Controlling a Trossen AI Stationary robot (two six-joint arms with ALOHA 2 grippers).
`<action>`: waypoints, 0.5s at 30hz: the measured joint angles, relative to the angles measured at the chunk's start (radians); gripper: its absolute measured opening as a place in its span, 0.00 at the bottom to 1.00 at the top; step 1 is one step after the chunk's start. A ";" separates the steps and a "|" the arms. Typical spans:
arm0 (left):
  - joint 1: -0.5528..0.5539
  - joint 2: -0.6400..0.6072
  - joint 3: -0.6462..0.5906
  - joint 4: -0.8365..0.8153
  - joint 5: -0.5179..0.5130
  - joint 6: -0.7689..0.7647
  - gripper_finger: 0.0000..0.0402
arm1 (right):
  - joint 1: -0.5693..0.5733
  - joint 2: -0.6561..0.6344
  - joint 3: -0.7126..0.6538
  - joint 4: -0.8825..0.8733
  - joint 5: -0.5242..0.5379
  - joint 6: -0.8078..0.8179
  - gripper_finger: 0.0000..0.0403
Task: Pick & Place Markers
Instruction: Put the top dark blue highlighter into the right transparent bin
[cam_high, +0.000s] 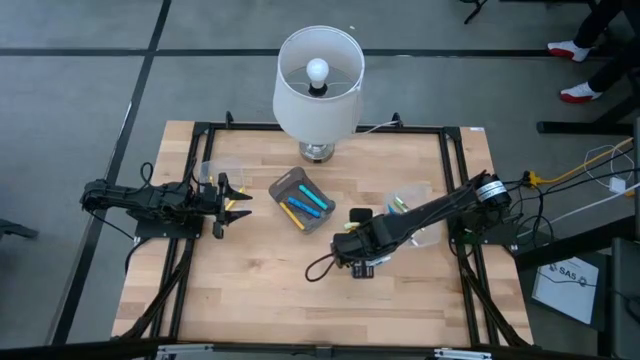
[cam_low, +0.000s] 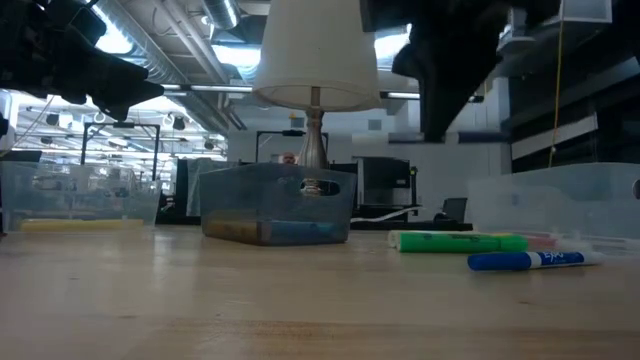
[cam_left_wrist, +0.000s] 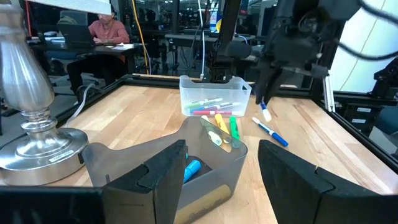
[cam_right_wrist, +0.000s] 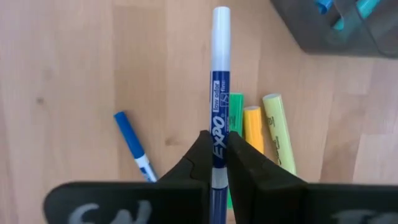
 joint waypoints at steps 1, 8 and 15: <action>0.000 0.000 0.000 0.000 0.000 0.000 0.49 | 0.000 0.000 0.013 -0.009 -0.009 -0.008 0.07; 0.000 0.000 0.000 0.000 0.000 0.000 0.49 | 0.002 -0.001 0.086 -0.076 -0.011 -0.018 0.07; 0.000 0.000 0.000 0.000 0.000 0.000 0.49 | 0.002 -0.001 0.122 -0.087 0.031 -0.003 0.07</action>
